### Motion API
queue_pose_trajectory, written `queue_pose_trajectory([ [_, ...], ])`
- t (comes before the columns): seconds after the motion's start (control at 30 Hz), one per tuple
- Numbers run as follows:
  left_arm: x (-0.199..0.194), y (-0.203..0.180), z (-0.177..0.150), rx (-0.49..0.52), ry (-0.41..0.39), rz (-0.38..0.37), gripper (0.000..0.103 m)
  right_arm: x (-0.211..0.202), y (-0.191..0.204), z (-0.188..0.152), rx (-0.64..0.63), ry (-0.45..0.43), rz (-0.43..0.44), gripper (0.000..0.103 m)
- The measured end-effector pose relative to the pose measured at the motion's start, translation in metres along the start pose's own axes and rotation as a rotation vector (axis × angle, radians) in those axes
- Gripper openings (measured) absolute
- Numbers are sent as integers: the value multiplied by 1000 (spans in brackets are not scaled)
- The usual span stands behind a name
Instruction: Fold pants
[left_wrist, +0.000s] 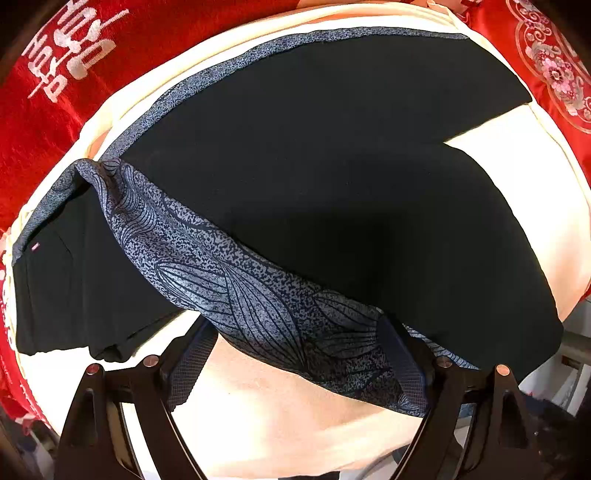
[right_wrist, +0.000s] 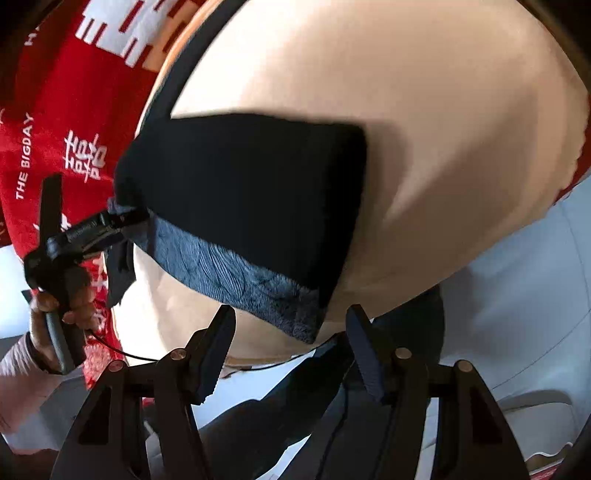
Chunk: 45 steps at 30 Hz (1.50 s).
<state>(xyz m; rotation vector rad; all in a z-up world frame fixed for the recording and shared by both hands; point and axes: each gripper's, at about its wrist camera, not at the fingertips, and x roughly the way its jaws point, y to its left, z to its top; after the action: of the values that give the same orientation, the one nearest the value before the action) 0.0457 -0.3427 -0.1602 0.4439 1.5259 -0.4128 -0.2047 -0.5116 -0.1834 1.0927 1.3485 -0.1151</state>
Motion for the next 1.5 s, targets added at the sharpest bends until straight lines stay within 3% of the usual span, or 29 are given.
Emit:
queue_pose_trajectory([
  [0.13, 7, 5, -6, -4, 8, -8, 89, 20, -6, -5, 29, 26, 43, 64],
  [0.3, 14, 6, -11, -9, 15, -17, 89, 30, 0, -7, 37, 32, 99, 40],
  [0.5, 21, 10, -14, -24, 16, -37, 89, 37, -4, -7, 70, 34, 130, 39],
  [0.57, 23, 13, -17, -35, 15, -50, 89, 38, -7, -5, 112, 46, 143, 26],
  [0.6, 24, 14, -18, -39, 14, -55, 89, 36, -6, -3, 121, 56, 144, 4],
  [0.77, 17, 18, -23, -32, -9, -86, 89, 6, 22, 12, 61, 38, 181, 3],
  [1.07, -30, 62, -23, -174, -128, -141, 89, -83, 117, 111, -203, -98, 226, 3],
  [1.23, -56, 89, -18, -246, -201, -105, 89, -108, 151, 188, -330, -165, 136, 3],
  [1.5, -52, 102, 9, -329, -211, -31, 89, -106, 178, 317, -329, -235, 37, 3],
])
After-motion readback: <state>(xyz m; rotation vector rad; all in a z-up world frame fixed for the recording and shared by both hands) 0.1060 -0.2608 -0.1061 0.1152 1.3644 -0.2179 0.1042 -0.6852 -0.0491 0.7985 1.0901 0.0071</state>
